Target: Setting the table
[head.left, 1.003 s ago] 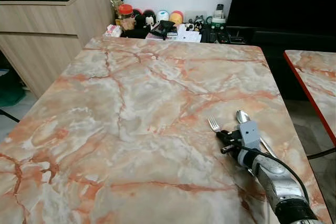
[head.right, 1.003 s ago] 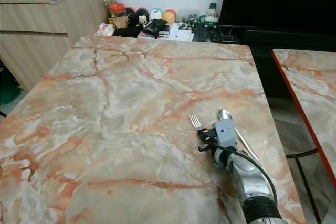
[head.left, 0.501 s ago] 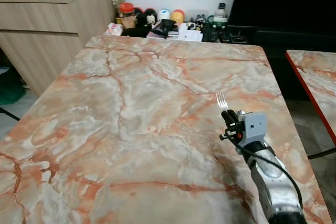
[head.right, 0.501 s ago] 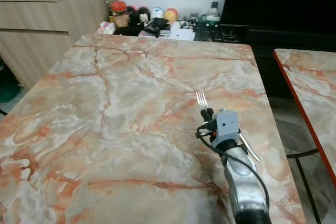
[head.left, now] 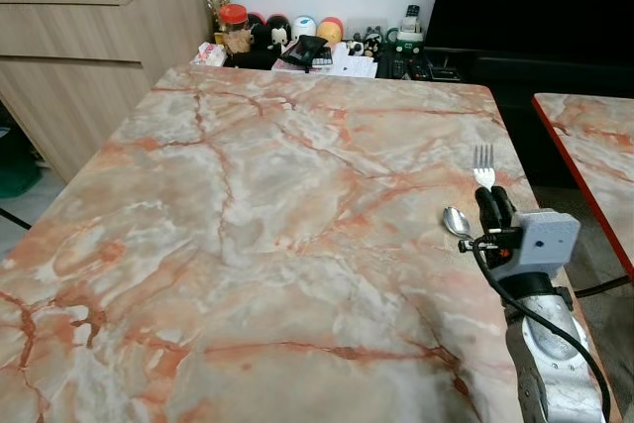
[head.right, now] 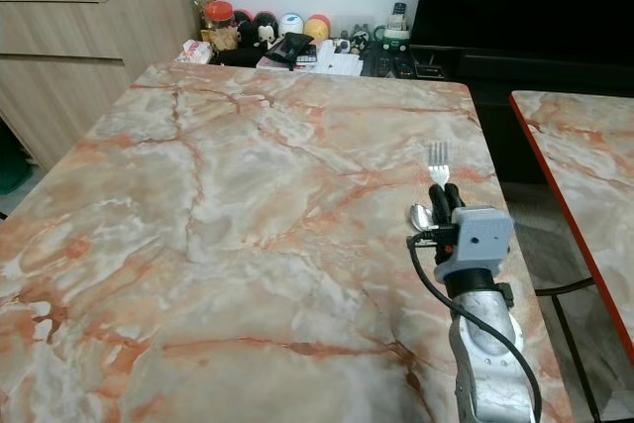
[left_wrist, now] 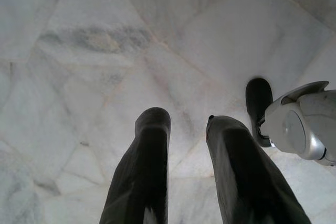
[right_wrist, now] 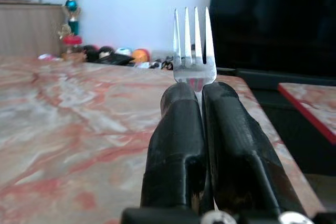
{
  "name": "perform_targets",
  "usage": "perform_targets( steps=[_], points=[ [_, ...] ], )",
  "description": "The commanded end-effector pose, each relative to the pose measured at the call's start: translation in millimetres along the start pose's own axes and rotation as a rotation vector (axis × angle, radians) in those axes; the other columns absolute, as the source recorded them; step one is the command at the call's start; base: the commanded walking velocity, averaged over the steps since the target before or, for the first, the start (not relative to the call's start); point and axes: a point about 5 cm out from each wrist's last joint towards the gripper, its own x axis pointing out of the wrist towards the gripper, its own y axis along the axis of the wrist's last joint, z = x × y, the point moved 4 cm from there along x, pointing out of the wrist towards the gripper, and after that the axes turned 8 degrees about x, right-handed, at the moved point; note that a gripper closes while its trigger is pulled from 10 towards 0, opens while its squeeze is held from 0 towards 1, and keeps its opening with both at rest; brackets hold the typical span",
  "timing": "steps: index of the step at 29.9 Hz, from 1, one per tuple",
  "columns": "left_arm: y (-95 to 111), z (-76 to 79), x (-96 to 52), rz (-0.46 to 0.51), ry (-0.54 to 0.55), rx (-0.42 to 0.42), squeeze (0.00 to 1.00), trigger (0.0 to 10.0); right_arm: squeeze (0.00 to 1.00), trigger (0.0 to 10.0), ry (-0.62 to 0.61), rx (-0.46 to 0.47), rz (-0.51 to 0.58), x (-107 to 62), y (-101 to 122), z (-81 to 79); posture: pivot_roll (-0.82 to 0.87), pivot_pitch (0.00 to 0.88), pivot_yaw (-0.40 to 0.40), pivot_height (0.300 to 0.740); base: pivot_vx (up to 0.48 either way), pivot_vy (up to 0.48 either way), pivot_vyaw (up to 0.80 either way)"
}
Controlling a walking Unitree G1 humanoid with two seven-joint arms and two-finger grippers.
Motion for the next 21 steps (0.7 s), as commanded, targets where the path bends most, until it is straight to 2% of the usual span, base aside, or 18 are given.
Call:
perform_targets(
  steps=[1, 5, 13, 18, 21],
  points=[
    [-11.3, 0.5, -2.5, -0.033, -0.007, 0.011, 0.00, 10.0, 0.00, 10.0, 0.002, 0.017, 0.029, -0.4, 8.6, -1.9, -0.03, 0.112, 0.012, 0.740, 0.000, -0.480, -0.79],
    [-11.3, 5.5, -2.0, -0.032, -0.015, 0.015, 0.00, 10.0, 0.00, 10.0, 0.014, 0.021, 0.036, 0.5, 11.0, -7.5, -0.03, 0.112, 0.007, 0.740, 0.000, -0.480, -0.78],
    [-12.6, 7.8, -2.2, -0.034, -0.018, 0.012, 0.00, 10.0, 0.00, 10.0, 0.009, 0.025, 0.052, -1.9, 15.4, -11.6, -0.03, 0.115, 0.007, 0.740, 0.000, -0.480, 0.00],
    [-13.4, 8.6, -2.4, -0.035, -0.018, 0.009, 0.00, 10.0, 0.00, 10.0, 0.032, -0.014, 0.058, -1.7, 17.8, -16.6, -0.03, 0.118, 0.006, 0.740, 0.000, -0.480, 0.00],
    [-13.8, 10.2, -2.3, -0.036, -0.020, 0.008, 0.00, 10.0, 0.00, 10.0, 0.026, 0.007, 0.065, -1.2, 19.6, -17.0, -0.03, 0.116, 0.005, 0.740, 0.000, -0.480, 0.00]
  ],
)
